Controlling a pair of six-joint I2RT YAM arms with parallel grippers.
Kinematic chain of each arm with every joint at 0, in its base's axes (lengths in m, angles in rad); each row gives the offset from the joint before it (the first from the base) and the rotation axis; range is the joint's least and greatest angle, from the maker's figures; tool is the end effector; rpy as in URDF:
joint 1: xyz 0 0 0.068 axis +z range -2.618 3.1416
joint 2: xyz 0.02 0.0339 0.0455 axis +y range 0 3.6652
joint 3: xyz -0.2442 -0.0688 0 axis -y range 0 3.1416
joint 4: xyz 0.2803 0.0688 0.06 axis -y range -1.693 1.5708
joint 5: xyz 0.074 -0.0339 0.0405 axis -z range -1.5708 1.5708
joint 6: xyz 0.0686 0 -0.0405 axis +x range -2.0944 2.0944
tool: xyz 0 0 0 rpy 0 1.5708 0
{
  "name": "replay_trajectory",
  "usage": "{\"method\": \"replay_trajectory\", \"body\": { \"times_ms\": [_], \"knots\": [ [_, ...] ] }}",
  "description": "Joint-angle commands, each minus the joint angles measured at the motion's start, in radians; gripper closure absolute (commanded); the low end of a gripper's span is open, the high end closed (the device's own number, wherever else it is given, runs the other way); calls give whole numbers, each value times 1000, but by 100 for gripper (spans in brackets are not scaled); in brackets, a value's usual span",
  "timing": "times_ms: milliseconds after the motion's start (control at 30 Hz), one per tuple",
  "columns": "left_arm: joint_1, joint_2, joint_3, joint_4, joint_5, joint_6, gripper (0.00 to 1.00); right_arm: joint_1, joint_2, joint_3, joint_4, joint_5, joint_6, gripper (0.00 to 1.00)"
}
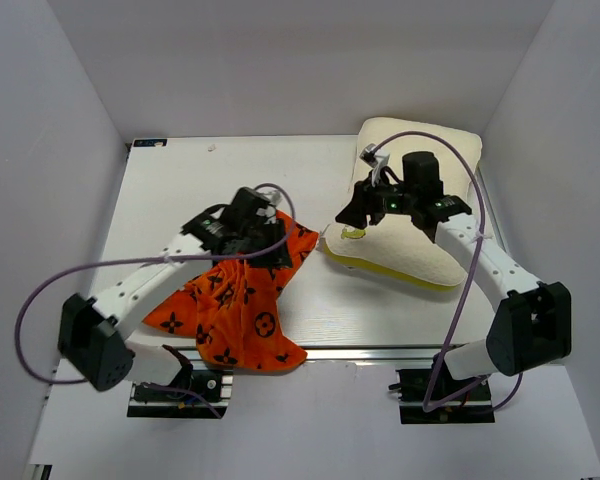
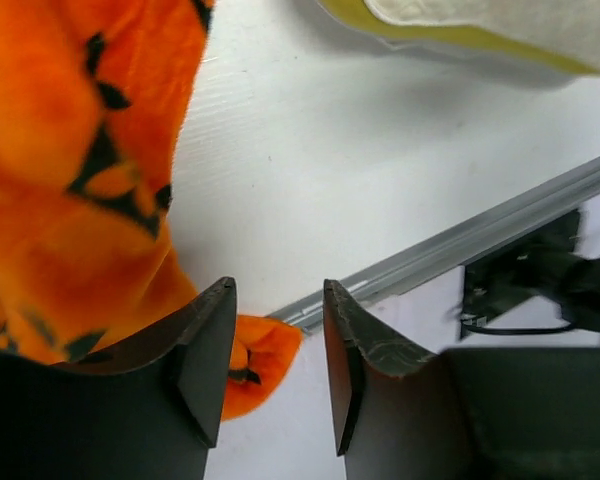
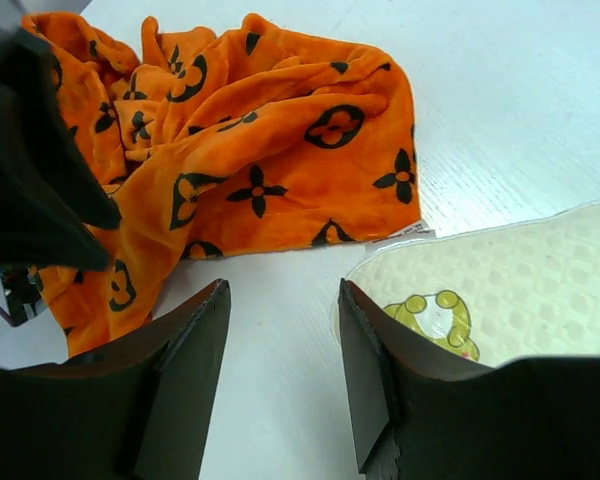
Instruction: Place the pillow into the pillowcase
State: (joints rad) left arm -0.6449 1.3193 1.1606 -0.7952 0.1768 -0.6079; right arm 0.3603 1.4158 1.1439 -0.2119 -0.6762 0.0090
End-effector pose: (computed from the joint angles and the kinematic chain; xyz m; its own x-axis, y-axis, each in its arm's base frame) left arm 0.2544 -0.2064 0.2495 -0.9195 -0.0119 -0.3929 0.1802 0.8756 -0.4482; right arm 0.3417 0.1746 0.2780 -0.4424 -0.1592 -0.8826 -0.7895 0.5360 0.2991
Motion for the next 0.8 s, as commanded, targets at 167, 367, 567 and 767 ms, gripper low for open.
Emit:
{"method": "replay_trajectory", "body": {
  "times_ms": [167, 367, 567, 767],
  "knots": [
    [-137, 290, 152, 48, -305, 129, 48, -87, -49, 53, -29, -20, -35, 46],
    [-141, 434, 159, 54, -439, 151, 52, -110, -72, 51, -40, -25, -47, 44],
    [-141, 501, 162, 77, -474, 192, 53, -119, -94, 25, -41, -26, -47, 42],
    [-141, 538, 143, 122, -399, 217, 53, -130, -98, 19, -34, -26, -44, 42]
  ]
}}
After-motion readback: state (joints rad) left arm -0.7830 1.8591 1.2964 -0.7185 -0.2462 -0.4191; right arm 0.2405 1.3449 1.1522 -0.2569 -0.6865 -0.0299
